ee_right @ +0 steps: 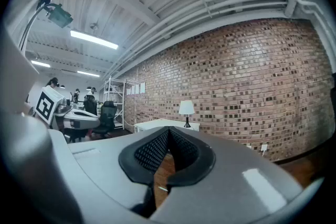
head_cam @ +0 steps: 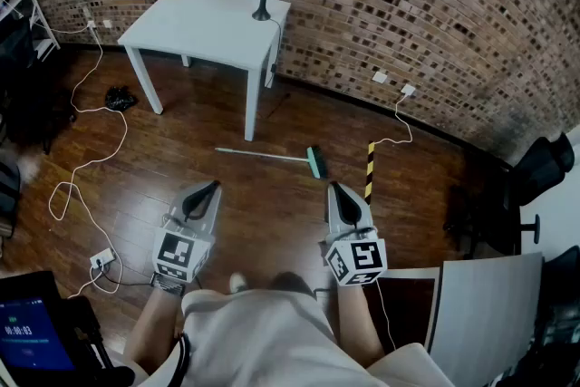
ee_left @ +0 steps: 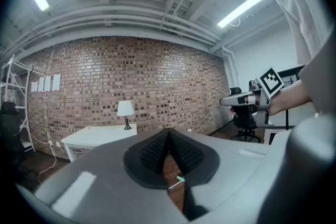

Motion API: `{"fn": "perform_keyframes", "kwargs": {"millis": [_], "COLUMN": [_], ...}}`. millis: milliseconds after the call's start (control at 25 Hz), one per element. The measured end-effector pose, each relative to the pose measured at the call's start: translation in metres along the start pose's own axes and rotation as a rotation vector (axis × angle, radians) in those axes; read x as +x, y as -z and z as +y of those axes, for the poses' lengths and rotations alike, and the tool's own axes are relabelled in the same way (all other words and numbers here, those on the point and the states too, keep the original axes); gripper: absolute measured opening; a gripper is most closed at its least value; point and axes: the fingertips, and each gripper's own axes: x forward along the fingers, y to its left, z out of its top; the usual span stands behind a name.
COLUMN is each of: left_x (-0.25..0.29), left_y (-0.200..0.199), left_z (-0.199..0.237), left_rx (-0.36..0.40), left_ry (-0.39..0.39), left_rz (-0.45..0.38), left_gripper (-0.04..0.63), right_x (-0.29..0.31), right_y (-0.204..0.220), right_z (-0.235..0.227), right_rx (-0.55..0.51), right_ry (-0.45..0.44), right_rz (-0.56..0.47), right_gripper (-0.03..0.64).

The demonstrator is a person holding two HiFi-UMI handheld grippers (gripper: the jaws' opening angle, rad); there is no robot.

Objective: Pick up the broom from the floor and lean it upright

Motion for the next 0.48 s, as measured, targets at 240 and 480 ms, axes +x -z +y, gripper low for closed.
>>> {"fn": "perform_keyframes", "kwargs": {"millis": [240, 480], "left_x": [-0.007, 0.023], "left_y": [0.009, 0.024], "left_z": [0.017, 0.030], "left_rx": [-0.022, -0.040], "left_ry": [-0.015, -0.011], "left_rz": [0.009, 0.045], "left_gripper": [-0.002, -0.002], "right_x": [0.005, 0.045], "right_y": [0.012, 0.022], "right_z": [0.010, -0.008], "right_rx": [0.006, 0.016], "right_ry": [0.002, -0.005], "right_rz": [0.017, 0.049], "right_gripper": [0.012, 0.012]}}
